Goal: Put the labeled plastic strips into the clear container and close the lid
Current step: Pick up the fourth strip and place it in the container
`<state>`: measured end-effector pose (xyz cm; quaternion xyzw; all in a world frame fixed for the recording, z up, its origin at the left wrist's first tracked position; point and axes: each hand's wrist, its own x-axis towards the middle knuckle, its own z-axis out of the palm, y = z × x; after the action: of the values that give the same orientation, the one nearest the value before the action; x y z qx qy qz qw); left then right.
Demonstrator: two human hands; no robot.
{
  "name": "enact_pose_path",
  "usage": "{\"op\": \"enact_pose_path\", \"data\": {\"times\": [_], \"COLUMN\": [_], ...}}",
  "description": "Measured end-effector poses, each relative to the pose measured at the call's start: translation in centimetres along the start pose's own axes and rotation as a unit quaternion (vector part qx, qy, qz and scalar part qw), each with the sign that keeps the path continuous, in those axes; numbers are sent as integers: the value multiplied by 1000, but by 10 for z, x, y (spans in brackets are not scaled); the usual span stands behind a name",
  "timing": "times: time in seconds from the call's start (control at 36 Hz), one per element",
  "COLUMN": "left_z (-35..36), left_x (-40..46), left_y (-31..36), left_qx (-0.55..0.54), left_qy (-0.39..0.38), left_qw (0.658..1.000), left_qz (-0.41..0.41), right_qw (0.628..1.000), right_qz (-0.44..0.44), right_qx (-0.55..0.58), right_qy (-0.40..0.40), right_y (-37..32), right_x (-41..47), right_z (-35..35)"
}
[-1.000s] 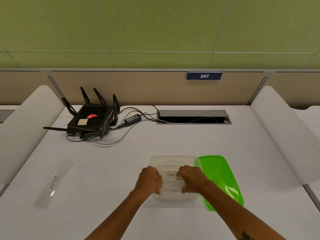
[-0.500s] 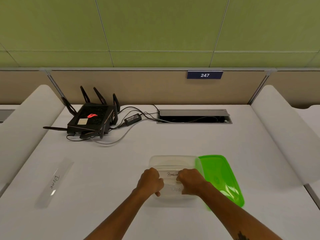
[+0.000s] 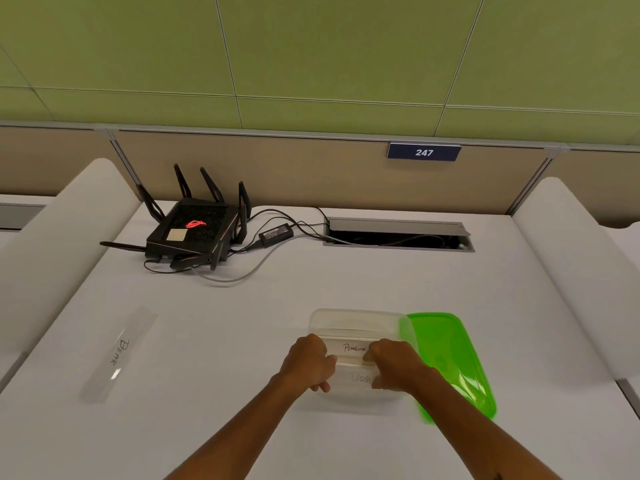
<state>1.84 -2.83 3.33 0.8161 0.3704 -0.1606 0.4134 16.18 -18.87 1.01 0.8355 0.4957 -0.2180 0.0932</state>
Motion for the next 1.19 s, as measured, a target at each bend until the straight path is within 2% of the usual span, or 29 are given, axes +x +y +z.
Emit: {"op": "enact_pose_path", "data": {"times": [0.22, 0.33, 0.39, 0.5, 0.61, 0.72, 0.83, 1.0, 1.19], "left_z": [-11, -25, -34, -58, -85, -112, -138, -173, -209], "left_x": [-3, -10, -14, -20, -21, -21, -19, -16, -20], "left_y": [-7, -9, -12, -23, -45, -76, -113, -181, -253], "left_qx": [-6, -28, -38, -51, -38, -31, -25, -14, 17], "left_qy": [11, 44, 71, 131, 190, 225, 241, 268, 320], "left_qw": [1000, 998, 994, 984, 973, 968, 967, 963, 947], "left_qz": [18, 44, 68, 106, 124, 108, 78, 26, -2], "right_qw": [998, 994, 990, 964, 935, 920, 927, 934, 944], "right_qz": [35, 43, 54, 78, 48, 6, -42, -98, -140], "right_qx": [43, 92, 114, 178, 205, 215, 216, 275, 283], "right_qy": [-2, 27, 63, 184, 287, 328, 304, 206, 93], "right_y": [-2, -6, -13, -34, -65, -109, -157, -233, -316], "right_x": [0, 2, 5, 15, 27, 44, 64, 93, 116], "right_z": [-6, -18, -29, -53, -71, -81, -82, -61, -30]}}
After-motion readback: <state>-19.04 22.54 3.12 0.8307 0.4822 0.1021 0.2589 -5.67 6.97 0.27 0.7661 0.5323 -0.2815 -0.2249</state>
